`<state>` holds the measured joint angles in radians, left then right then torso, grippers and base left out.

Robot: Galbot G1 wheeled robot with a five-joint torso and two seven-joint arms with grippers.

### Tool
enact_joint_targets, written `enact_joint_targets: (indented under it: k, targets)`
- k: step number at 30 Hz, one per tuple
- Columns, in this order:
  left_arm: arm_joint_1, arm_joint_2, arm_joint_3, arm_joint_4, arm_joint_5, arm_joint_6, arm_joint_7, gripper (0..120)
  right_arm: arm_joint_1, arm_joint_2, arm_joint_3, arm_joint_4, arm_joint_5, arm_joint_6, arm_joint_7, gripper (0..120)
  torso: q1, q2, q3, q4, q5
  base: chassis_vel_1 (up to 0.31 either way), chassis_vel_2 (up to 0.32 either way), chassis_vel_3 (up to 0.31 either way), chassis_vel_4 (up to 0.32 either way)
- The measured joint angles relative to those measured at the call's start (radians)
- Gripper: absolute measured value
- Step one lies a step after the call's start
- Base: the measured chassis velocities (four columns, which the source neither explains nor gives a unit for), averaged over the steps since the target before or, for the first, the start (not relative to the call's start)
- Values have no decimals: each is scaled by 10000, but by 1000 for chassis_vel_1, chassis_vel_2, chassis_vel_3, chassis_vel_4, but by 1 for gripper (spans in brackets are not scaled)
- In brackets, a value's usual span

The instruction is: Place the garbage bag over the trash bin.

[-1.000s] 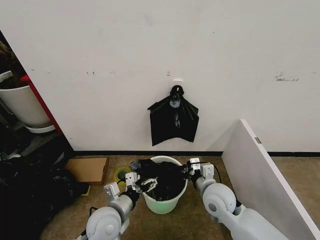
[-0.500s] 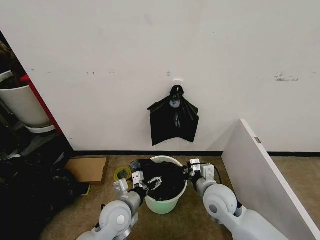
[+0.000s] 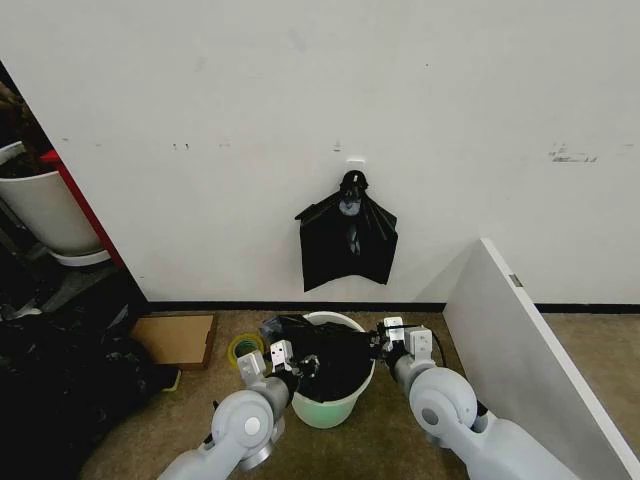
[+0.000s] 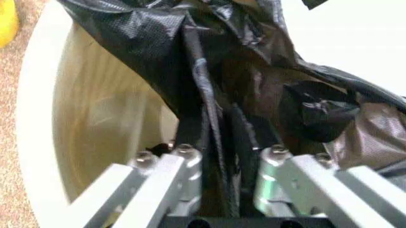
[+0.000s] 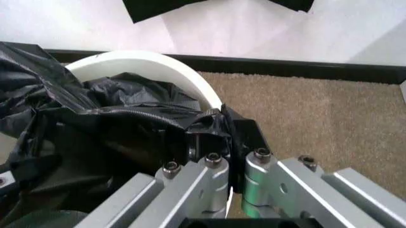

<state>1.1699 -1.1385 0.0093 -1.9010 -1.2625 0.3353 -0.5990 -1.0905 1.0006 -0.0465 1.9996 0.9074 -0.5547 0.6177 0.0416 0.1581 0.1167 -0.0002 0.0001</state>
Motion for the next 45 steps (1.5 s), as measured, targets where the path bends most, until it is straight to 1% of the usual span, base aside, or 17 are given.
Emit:
enact_joint_targets:
  k: [1, 3, 7, 12, 13, 15, 17, 19, 22, 29, 35, 37, 40, 41, 45]
  targets:
    - [-27, -28, -1, 62, -24, 3, -23, 7, 0, 0, 1, 2, 13, 1, 7, 0, 0, 0, 0, 0, 0, 0, 0, 0, 0]
    - [-43, -75, -2, 104, -52, -6, -109, 0, 6, 1, 13, 7, 48, 1, 28, 0, 0, 0, 0, 0, -1, 0, 0, 0, 0]
    - [63, 18, -57, -56, -119, -20, -184, 0, 13, 15, 41, -1, 65, 13, 42, 0, 0, 0, 0, -1, -2, 0, 0, 0, 0]
    - [598, 444, -452, -482, -67, -32, -120, 0, 50, 89, 55, -37, 81, 45, 44, 0, 0, 0, 0, 0, -2, 0, 0, 0, 0]
    - [598, 444, -452, -482, -67, -32, -120, 0, 50, 89, 55, -37, 81, 45, 44, 0, 0, 0, 0, 0, -2, 0, 0, 0, 0]
    - [850, 621, -648, -771, 109, -71, 67, 0, 82, 117, 66, -65, 100, 53, 48, 0, 0, 0, 0, 1, -3, 0, 0, 0, 0]
    - [1225, 899, -945, -1334, 269, -93, 210, 0, 106, 141, 83, -115, 145, 67, 60, 0, 0, 0, 0, 1, -2, 0, 0, 0, 0]
    - [1511, 1069, -1152, -1671, 302, -97, 218, 0, 107, 160, 93, -140, 170, 80, 61, 0, 0, 0, -1, 1, -2, 0, 0, 0, 0]
    - [1851, 1206, -1275, -1823, 326, -131, 229, 0, 105, 189, 97, -170, 176, 88, 61, 0, 0, 0, -1, 1, 0, 0, 0, 0, 0]
    - [2267, 1182, -1321, -1520, 327, -245, 317, 0, 125, 253, 69, -320, 120, 100, 32, 0, 0, 0, -1, 1, -3, 0, 0, 0, 0]
    - [2223, 952, -1344, -369, 339, -622, 731, 0, 61, 327, -12, -343, -37, 124, -42, 0, 0, 0, -1, 0, -3, 0, 0, 0, 0]
    - [2185, 925, -1346, -229, 352, -665, 756, 0, 61, 329, -16, -343, -45, 126, -46, 0, 0, 0, -1, 0, -3, 0, 0, 0, 0]
    - [2174, 912, -1355, -173, 388, -739, 795, 0, 99, 326, -33, -346, -57, 127, -46, 0, 0, 1, -1, 0, 0, 0, 0, 0, 0]
    - [2218, 948, -1347, -289, 505, -795, 904, 0, 136, 315, -34, -362, -67, 127, -46, 0, 0, 0, 0, 1, -4, 0, 0, 0, 0]
    - [2224, 987, -1303, -549, 803, -970, 1164, 0, 168, 294, -35, -406, -90, 127, -65, 0, 0, 0, 0, 0, 0, 0, 0, 0, 0]
